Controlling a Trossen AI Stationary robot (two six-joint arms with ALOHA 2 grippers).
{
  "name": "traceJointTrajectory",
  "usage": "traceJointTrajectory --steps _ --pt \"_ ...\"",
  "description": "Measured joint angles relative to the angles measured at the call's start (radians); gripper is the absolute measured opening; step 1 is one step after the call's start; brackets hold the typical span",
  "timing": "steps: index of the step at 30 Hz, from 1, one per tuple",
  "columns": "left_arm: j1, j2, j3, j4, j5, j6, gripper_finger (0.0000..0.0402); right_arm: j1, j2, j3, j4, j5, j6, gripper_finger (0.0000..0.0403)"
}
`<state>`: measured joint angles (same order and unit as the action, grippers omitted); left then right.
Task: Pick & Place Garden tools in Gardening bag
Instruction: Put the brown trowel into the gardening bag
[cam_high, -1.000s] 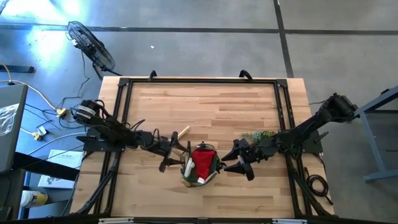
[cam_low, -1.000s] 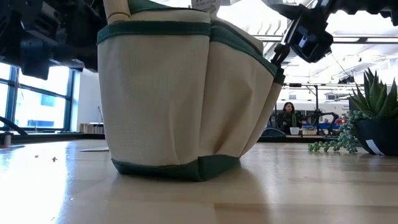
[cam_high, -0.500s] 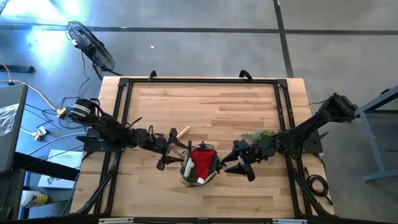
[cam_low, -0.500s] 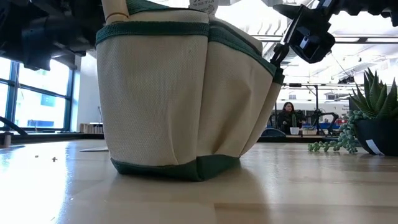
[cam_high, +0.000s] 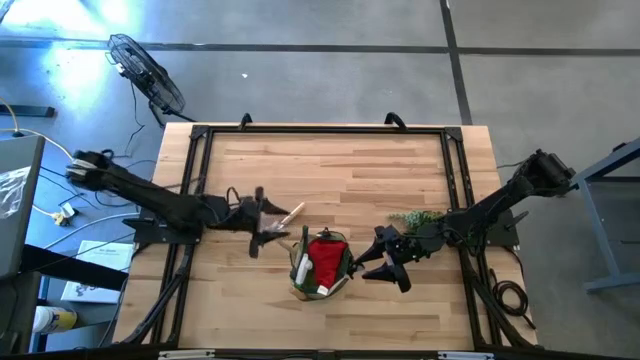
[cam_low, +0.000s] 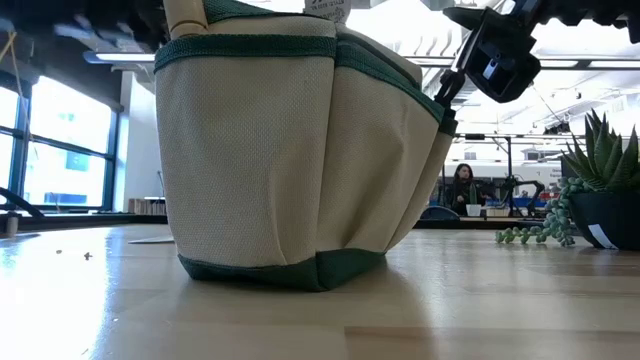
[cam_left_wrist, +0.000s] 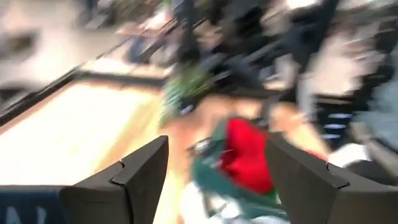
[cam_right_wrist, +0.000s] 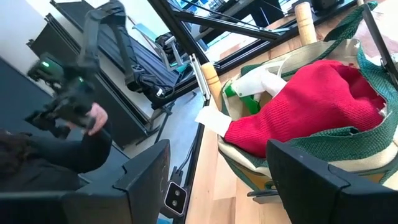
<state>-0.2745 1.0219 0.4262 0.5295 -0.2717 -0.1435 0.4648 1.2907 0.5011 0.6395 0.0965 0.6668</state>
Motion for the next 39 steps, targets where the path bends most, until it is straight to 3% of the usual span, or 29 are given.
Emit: traceJointTrajectory --steps 5,8,12,17,23,39 --pt "0.037 -0.093 0.257 -0.721 -0.186 -0.323 0.0260 0.000 0.000 0.000 -0.003 0.000 -0.009 0.0256" --pt "0.094 -0.073 0.399 -0.998 -0.180 -0.411 0.0260 0.000 0.000 0.000 -0.008 0.000 -0.009 0.0256" --pt "0.190 0.010 0.519 -1.193 -0.075 -0.453 0.0260 0.000 0.000 0.000 -0.009 0.001 -0.009 0.0256" --pt "0.305 0.144 0.576 -1.287 0.052 -0.470 0.0260 0.000 0.000 0.000 -0.012 0.000 0.012 0.0256" --pt "0.384 0.285 0.584 -1.268 0.210 -0.435 0.0260 0.000 0.000 0.000 -0.025 -0.007 0.020 0.0256" --pt "0.388 0.482 0.583 -1.217 0.245 -0.410 0.0260 0.000 0.000 0.000 -0.065 -0.011 -0.009 0.0256"
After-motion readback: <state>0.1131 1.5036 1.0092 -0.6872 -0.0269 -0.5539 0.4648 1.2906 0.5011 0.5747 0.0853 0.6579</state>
